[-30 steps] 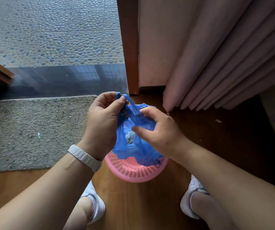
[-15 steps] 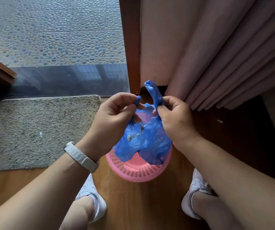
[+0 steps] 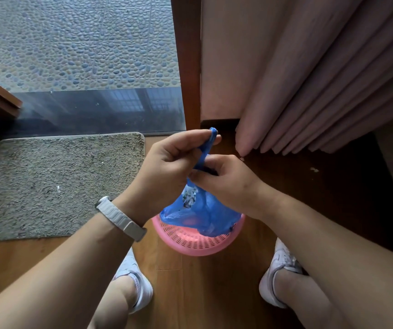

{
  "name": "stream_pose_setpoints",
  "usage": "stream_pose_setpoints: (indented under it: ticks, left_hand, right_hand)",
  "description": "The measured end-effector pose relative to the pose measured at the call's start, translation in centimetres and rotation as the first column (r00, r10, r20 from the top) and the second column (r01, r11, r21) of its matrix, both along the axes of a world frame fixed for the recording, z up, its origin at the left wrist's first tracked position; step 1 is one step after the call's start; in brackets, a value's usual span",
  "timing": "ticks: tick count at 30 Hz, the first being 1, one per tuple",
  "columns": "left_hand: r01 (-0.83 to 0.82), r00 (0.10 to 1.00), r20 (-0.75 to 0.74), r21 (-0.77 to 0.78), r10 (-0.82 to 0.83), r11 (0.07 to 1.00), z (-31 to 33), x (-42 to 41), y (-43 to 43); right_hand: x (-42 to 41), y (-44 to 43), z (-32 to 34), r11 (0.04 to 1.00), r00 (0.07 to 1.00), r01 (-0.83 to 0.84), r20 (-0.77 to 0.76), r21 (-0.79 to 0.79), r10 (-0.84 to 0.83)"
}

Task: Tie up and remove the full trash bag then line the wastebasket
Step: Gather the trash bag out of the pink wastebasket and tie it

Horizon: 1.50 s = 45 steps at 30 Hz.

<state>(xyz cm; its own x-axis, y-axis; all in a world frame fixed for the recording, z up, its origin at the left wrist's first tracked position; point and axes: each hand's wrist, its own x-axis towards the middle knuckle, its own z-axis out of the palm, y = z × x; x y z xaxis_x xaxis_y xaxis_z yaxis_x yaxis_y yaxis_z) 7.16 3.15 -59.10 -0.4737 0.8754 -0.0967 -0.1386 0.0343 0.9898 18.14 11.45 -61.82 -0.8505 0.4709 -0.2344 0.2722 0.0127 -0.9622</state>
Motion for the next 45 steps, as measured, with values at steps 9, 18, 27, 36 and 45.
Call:
stream_pose_setpoints:
  ticks: [9,18,27,36,45]
  left_hand:
    - [0.044,0.991,0.128,-0.081,-0.034,0.996,-0.4,-0.4,0.1]
    - [0.041,0.971,-0.213,-0.294,-0.107,0.955,-1.9,-2.5,-1.1]
    - [-0.219,0.954,-0.219,-0.052,0.203,0.974,-1.7,-1.6,-0.8]
    - [0.043,0.959,-0.273,-0.102,-0.070,0.994,-2.7,-0.2,-1.1]
    - [0.016,0.974,-0.223,-0.089,-0.036,0.996,-2.4,0.8,-0.3]
  right_hand:
    - [0.1,0.1,0.2,0.997,0.997,0.053,-0.056,-0.058,-0.056]
    - [0.8,1.5,0.3,0.991,0.990,0.102,-0.092,-0.088,-0.110]
    - [0.4,2.3,0.2,0.973,0.975,0.222,-0.023,0.055,-0.221]
    - [0.3,1.9,0.5,0.919,0.934,0.349,-0.016,-0.183,-0.357]
    - [-0.5,1.2,0.7,0.809,0.813,0.567,-0.055,-0.153,-0.580]
